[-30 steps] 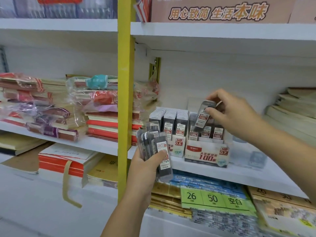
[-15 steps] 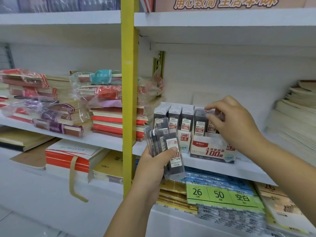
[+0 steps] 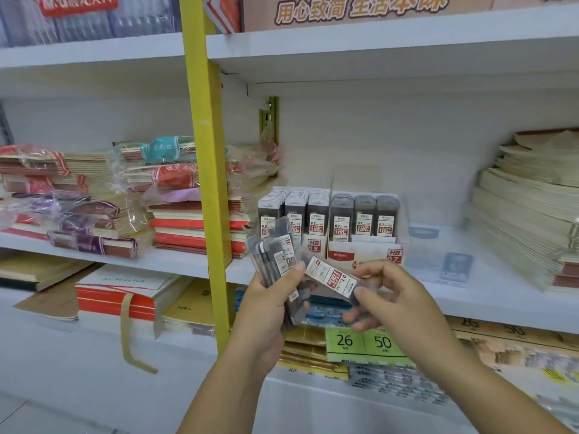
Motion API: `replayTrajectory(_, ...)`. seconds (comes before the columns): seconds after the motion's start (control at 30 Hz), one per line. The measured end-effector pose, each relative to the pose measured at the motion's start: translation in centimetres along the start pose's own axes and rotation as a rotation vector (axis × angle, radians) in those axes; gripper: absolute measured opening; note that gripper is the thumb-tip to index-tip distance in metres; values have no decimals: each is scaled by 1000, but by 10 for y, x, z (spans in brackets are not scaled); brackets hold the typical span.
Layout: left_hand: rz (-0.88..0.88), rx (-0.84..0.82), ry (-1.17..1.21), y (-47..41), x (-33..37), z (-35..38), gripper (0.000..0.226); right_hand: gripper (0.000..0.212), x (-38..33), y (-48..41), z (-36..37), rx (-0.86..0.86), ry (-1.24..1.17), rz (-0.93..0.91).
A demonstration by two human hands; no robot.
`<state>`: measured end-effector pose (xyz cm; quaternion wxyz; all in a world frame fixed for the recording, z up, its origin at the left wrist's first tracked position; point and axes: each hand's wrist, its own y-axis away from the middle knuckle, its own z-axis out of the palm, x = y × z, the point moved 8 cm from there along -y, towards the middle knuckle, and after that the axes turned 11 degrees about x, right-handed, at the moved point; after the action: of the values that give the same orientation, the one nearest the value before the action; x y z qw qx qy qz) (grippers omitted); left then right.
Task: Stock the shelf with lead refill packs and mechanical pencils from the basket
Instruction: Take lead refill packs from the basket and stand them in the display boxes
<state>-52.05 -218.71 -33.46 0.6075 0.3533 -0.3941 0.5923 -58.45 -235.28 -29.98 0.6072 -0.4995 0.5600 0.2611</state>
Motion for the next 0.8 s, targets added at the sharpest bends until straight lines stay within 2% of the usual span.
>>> replayTrajectory(0.1, -3, 8, -51, -2, 0, -2, 53, 24, 2, -1, -12, 15, 0, 10)
replayTrajectory(0.23, -25, -26, -122, 1, -6, 2, 43, 29, -12, -5, -17, 54, -17, -81)
replayTrajectory(0.33, -40, -37, -102, 0, -7, 2, 35, 25, -46, -17, -37, 193, -11, -250)
replayTrajectory(0.43, -28, -54, -110, -2, -3, 2, 25, 24, -97, -34, -55, 304, 147, -533)
replayTrajectory(0.5, -6, -52, -141, -4, -2, 1, 23, 24, -124, -46, -49, 287, 310, -703)
replayTrajectory(0.57, 9, -54, -167, -5, -2, 0, 22, 24, -134, -61, -37, 231, 465, -781)
replayTrajectory(0.67, 11, -45, -178, -7, -3, 0, 21, 20, -127, -82, -17, 116, 635, -782)
replayTrajectory(0.8, 14, -40, -165, -10, -4, 0, 21, 22, -115, -100, 1, 13, 667, -736)
